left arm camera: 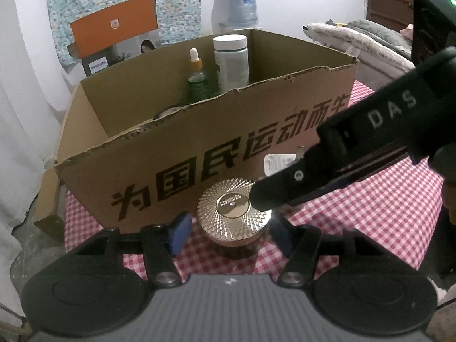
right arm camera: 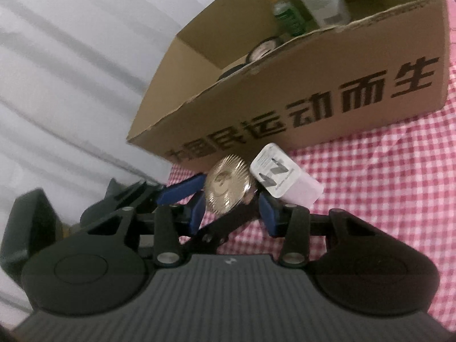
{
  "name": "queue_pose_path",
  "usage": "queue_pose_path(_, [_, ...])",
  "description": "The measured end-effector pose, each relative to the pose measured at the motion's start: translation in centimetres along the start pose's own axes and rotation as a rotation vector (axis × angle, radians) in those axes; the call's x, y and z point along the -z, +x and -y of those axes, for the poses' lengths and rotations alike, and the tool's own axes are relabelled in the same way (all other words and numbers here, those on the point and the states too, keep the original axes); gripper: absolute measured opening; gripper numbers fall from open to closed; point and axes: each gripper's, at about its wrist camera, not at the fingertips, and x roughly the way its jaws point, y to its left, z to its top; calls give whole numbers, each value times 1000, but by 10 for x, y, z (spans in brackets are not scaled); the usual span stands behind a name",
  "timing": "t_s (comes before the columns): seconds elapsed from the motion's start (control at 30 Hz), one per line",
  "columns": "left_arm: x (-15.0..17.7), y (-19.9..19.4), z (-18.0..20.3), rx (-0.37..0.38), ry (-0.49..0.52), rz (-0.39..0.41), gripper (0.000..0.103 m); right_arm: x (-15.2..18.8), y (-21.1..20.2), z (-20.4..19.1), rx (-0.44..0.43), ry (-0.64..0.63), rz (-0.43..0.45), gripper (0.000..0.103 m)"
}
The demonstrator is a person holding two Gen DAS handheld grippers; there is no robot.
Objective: Organize rigid objects
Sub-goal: 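Withdraw the right tool and reach to the gold-lidded jar, then close the right tool on the gold-lidded jar, then lift the gold jar with the right tool and carry it into the box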
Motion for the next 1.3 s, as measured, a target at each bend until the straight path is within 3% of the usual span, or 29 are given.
queue_pose_path(0.2, [1, 4, 2, 6, -12, 3, 58, -1, 13, -1, -21, 8, -21, 42])
queue_pose_path(0.6, [12, -17, 14, 42, -16, -49, 58, 17, 7, -9, 17, -21, -82, 42])
queue_pose_path(0.97, [11, -6, 23, 16, 15, -77, 59, 20, 8, -4, 34, -46, -74, 44])
queue_pose_path(1.3, [13, -18, 24, 17, -29, -86, 57, 26, 6, -10, 35, -59, -80, 45])
